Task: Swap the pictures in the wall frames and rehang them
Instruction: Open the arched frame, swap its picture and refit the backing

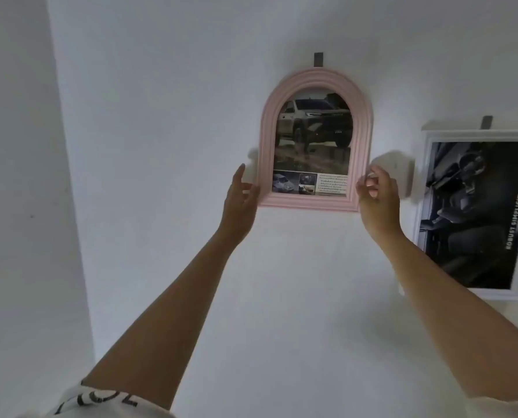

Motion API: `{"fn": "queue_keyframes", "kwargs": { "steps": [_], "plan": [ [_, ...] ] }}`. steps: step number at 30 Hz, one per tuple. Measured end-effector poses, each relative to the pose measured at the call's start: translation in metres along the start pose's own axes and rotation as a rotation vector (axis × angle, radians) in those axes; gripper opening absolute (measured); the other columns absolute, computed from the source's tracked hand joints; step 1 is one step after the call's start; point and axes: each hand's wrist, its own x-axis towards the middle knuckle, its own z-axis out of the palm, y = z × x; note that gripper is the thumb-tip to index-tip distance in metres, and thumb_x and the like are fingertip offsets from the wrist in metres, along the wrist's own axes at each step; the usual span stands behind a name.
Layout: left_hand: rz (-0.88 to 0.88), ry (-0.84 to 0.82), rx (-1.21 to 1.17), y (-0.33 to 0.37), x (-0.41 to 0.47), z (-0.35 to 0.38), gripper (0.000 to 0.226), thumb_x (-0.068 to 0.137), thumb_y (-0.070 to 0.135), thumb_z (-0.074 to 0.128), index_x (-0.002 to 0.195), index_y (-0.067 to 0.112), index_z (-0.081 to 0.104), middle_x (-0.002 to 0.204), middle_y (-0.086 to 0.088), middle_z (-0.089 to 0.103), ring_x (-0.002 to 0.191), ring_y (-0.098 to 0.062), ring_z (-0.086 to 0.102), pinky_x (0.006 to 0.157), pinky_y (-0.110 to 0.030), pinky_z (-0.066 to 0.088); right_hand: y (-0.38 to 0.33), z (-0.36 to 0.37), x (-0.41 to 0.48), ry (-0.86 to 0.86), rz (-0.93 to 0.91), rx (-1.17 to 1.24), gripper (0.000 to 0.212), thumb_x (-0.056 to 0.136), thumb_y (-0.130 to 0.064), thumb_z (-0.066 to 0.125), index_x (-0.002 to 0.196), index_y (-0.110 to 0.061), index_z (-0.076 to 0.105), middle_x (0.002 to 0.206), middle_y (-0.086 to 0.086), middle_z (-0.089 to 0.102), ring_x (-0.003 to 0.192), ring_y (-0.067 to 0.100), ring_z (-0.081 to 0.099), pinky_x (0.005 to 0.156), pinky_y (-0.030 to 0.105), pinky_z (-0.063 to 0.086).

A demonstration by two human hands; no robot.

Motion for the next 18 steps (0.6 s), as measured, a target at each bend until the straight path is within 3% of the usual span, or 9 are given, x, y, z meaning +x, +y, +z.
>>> {"fn": "queue_keyframes", "kwargs": {
  "steps": [3, 5, 11, 14, 18],
  "plan": [
    [0.042, -0.026, -0.103, -0.002, 0.007, 0.019, 0.055, 0.098, 0.037, 0.037, 0.146, 0.023, 0.015, 0.142, -0.008, 0.039, 0.121, -0.021, 0.048, 0.103, -0.042, 0.042, 0.001, 0.011, 0.003, 0.052, -0.015, 0.058, 0.039, 0.095, -0.011, 0.045, 0.134, -0.011, 0.043, 0.116, 0.009, 0.042, 0.094, 0.013, 0.047, 0.073, -0.005, 0.035],
    [0.080, -0.011, -0.141, -0.009, 0.008, 0.031, 0.058, 0.094, 0.045, 0.035, 0.146, 0.028, 0.014, 0.151, 0.000, 0.026, 0.136, -0.021, 0.034, 0.110, -0.048, 0.033, 0.004, 0.019, 0.000, 0.041, -0.015, 0.082, 0.042, 0.094, -0.007, 0.046, 0.136, -0.011, 0.041, 0.112, 0.005, 0.039, 0.094, 0.012, 0.045, 0.076, -0.007, 0.032],
    [0.107, 0.100, -0.216, 0.000, 0.002, 0.036, 0.048, 0.102, 0.022, 0.029, 0.147, 0.021, 0.014, 0.155, 0.003, 0.019, 0.141, -0.014, 0.023, 0.115, -0.044, 0.025, -0.010, 0.011, 0.003, 0.049, 0.012, 0.191, 0.044, 0.094, -0.006, 0.045, 0.136, -0.018, 0.042, 0.111, 0.003, 0.039, 0.083, 0.001, 0.047, 0.079, 0.004, 0.039],
    [0.112, 0.120, -0.214, 0.007, -0.010, 0.031, 0.048, 0.102, 0.024, 0.028, 0.147, 0.025, 0.012, 0.155, 0.005, 0.016, 0.141, -0.014, 0.021, 0.116, -0.044, 0.023, -0.022, -0.001, -0.006, 0.041, -0.051, 0.239, 0.045, 0.094, -0.008, 0.046, 0.137, -0.020, 0.041, 0.110, 0.002, 0.040, 0.085, 0.004, 0.047, 0.075, 0.003, 0.043],
    [0.044, 0.099, -0.263, 0.004, -0.045, 0.021, 0.048, 0.101, 0.030, 0.028, 0.147, 0.029, 0.013, 0.155, 0.006, 0.018, 0.140, -0.015, 0.025, 0.113, -0.046, 0.029, -0.022, -0.014, -0.038, -0.096, -0.053, 0.334, 0.047, 0.095, -0.013, 0.047, 0.140, -0.024, 0.036, 0.113, 0.014, 0.048, 0.083, 0.012, 0.051, 0.072, 0.023, 0.049]
  ]
}}
